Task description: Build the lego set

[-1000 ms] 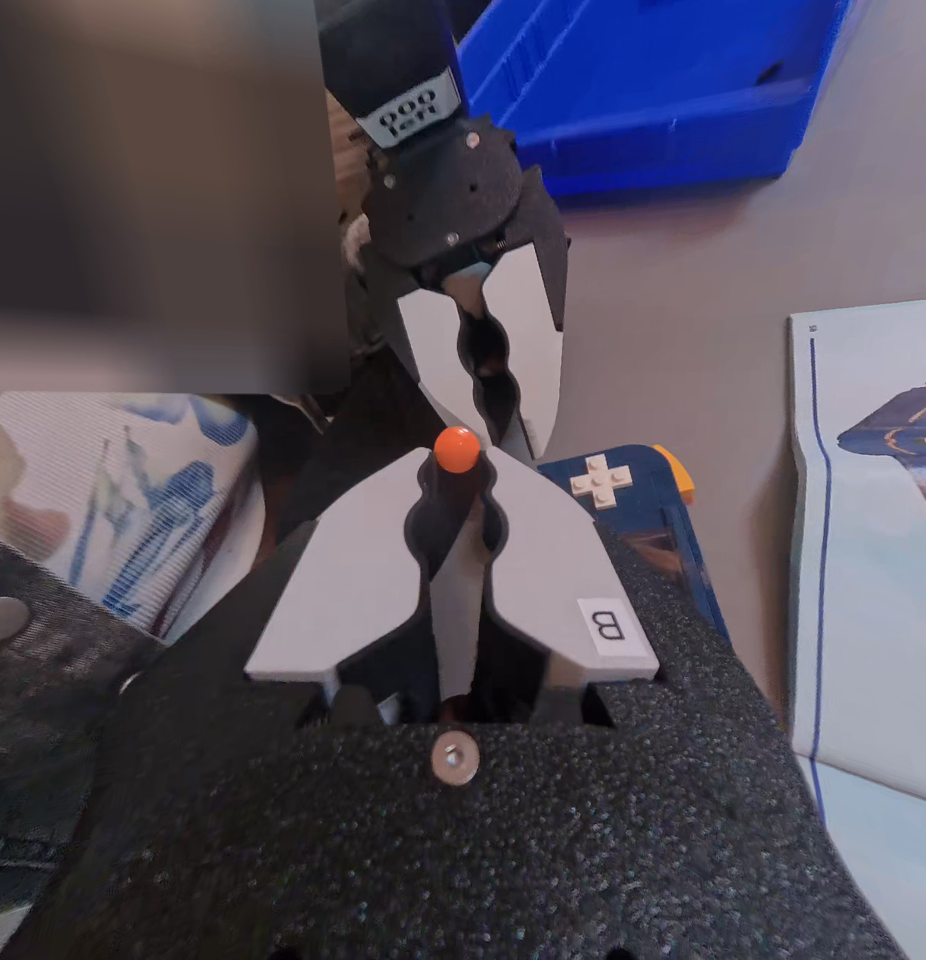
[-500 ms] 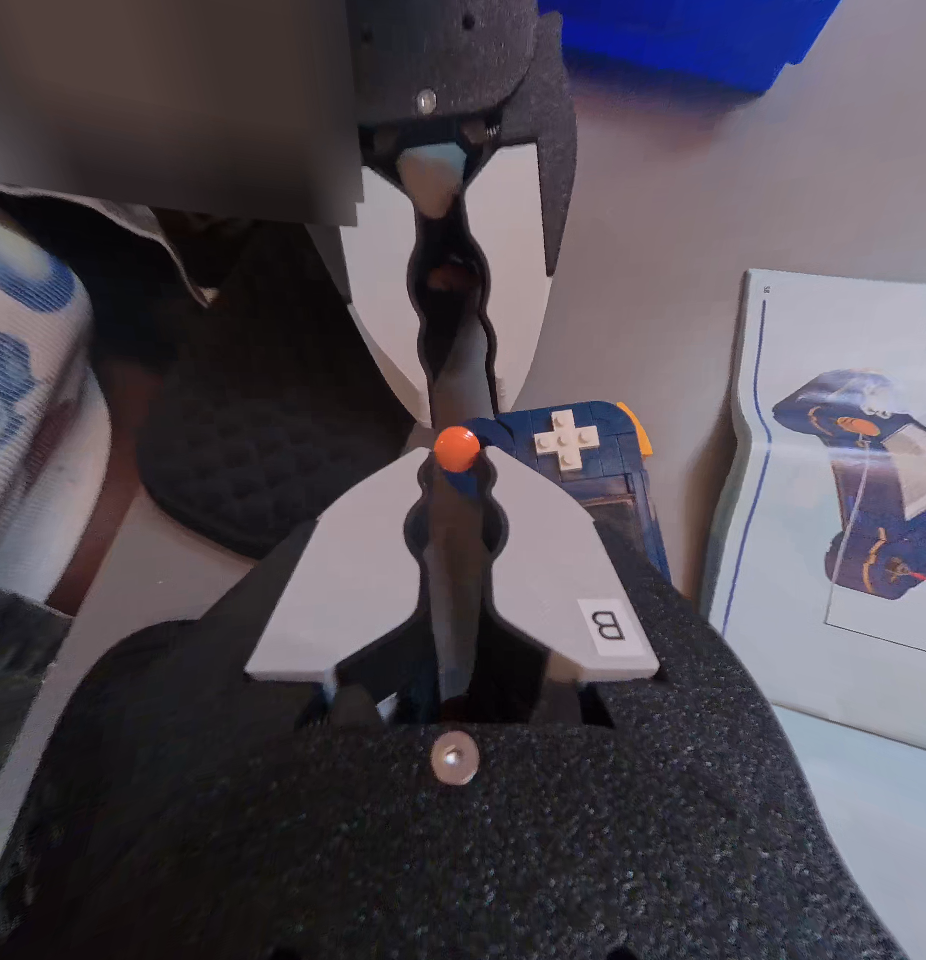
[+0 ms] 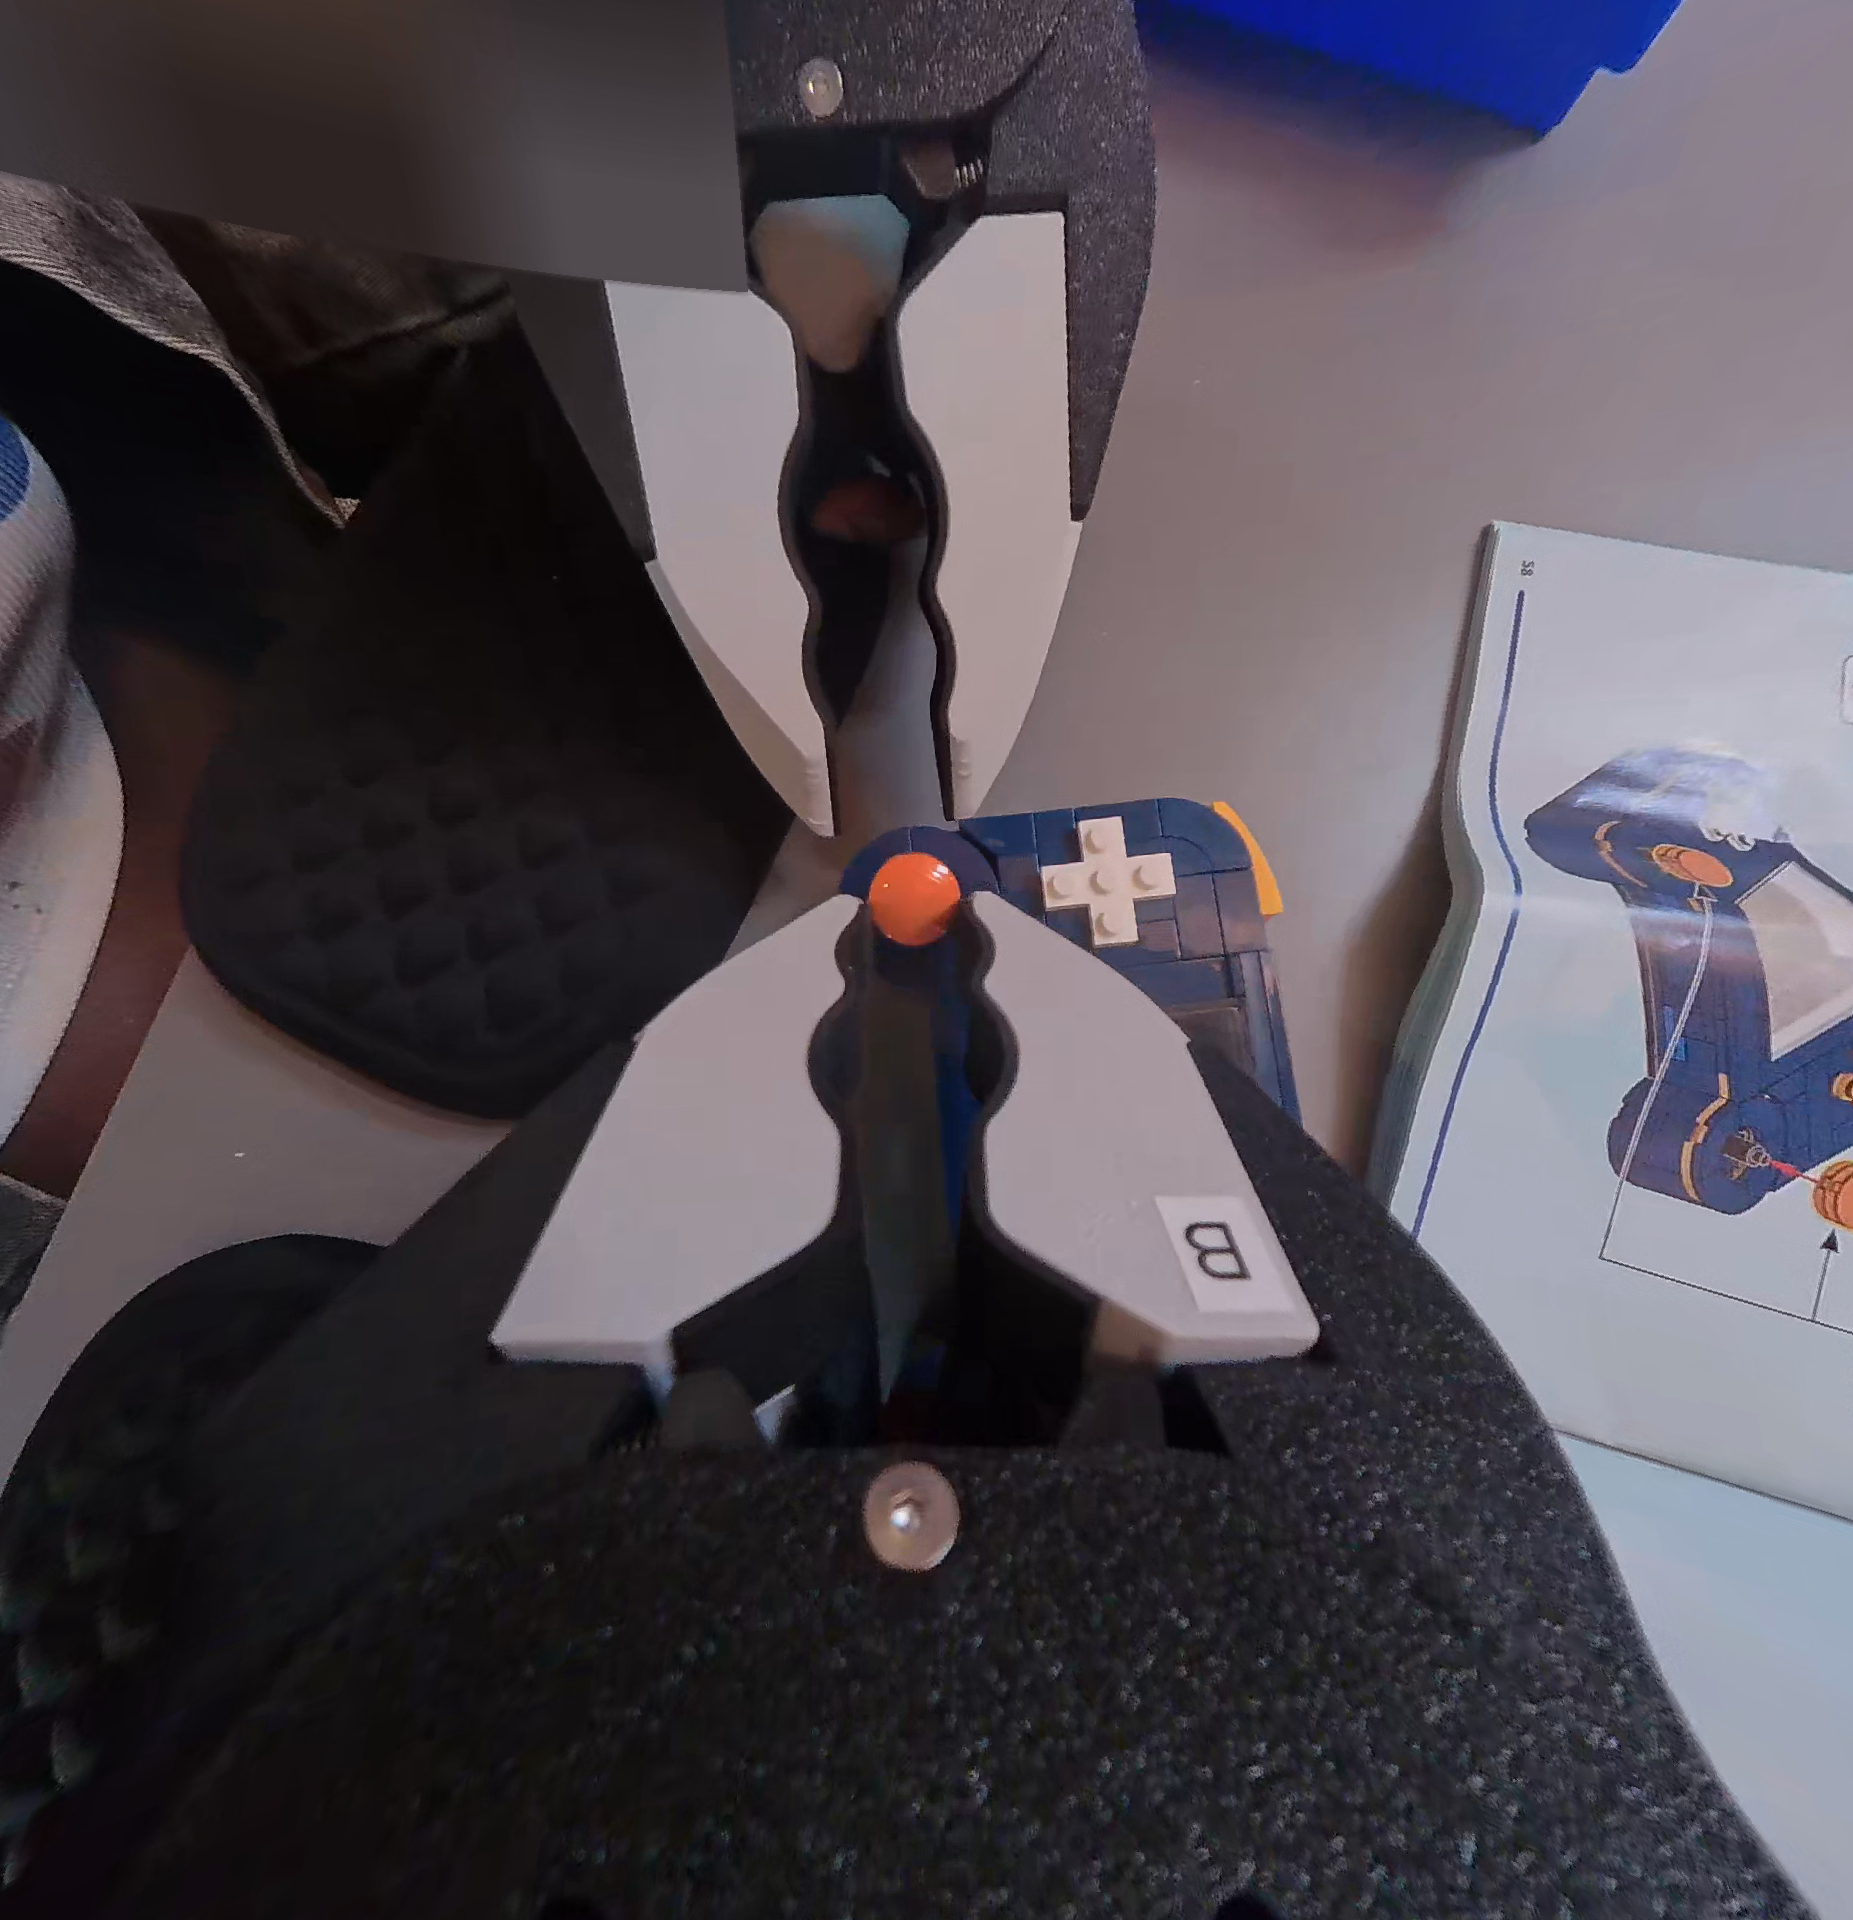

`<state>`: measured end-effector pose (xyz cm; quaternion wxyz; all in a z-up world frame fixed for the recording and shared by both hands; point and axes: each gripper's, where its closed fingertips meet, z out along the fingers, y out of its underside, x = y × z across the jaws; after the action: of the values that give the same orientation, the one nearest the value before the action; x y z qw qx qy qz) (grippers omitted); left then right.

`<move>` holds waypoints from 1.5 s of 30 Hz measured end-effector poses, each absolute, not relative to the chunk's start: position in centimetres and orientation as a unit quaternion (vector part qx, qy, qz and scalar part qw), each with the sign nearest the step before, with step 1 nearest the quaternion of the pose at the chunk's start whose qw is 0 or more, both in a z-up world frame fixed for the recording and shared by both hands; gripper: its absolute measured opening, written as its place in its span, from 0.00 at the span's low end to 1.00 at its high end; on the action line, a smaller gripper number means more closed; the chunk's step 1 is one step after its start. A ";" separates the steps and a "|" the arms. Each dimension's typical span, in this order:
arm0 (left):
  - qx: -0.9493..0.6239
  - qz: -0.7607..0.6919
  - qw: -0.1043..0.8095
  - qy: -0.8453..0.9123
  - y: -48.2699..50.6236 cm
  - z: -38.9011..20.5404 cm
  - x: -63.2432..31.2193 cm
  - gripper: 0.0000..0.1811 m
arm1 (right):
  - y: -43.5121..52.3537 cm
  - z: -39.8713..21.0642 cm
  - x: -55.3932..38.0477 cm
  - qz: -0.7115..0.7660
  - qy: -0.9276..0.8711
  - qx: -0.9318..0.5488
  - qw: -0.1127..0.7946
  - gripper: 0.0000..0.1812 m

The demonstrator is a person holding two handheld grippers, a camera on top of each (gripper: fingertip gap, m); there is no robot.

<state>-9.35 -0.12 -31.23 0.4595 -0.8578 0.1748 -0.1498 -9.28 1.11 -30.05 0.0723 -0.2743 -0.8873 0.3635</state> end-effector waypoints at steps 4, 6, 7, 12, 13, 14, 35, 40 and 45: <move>-0.859 -0.150 0.459 0.173 -0.1 -31.3 -9.4 0.11 | 1.1 -30.1 -9.2 0.362 -0.889 -0.273 0.068 0.08; -0.860 -0.150 0.456 0.174 -0.1 -31.3 -9.4 0.11 | 1.1 -30.1 -9.3 0.349 -0.895 -0.267 0.073 0.08; -0.860 -0.149 0.455 0.175 -0.1 -31.4 -9.3 0.11 | 1.1 -30.1 -9.2 0.337 -0.901 -0.261 0.078 0.08; -0.863 -0.152 0.450 0.172 -0.1 -31.5 -9.4 0.07 | 1.1 -30.2 -9.2 0.257 -0.929 -0.249 0.095 0.08; -0.864 -0.151 0.449 0.171 -0.1 -31.6 -9.4 0.06 | 1.1 -30.2 -9.2 0.239 -0.934 -0.249 0.096 0.08; -0.864 -0.150 0.450 0.170 -0.1 -31.6 -9.4 0.05 | 1.1 -30.2 -9.2 0.221 -0.938 -0.250 0.096 0.08; -0.862 -0.155 0.456 0.157 0.0 -31.4 -9.6 0.08 | 2.2 -30.4 -9.9 0.216 -0.917 -0.333 0.031 0.08; -0.855 -0.138 0.483 0.128 0.4 -30.6 -10.6 0.09 | 1.9 -29.4 -9.8 0.262 -0.913 -0.307 0.062 0.08; -0.810 -0.121 0.558 0.135 0.3 -28.3 -11.3 0.25 | 3.4 -27.3 -9.1 0.344 -0.873 -0.325 0.120 0.08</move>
<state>-11.27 0.27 -28.29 0.5580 -0.8099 0.1350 -0.1206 -9.12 3.40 -27.28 0.1196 -0.3250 -0.8728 0.3439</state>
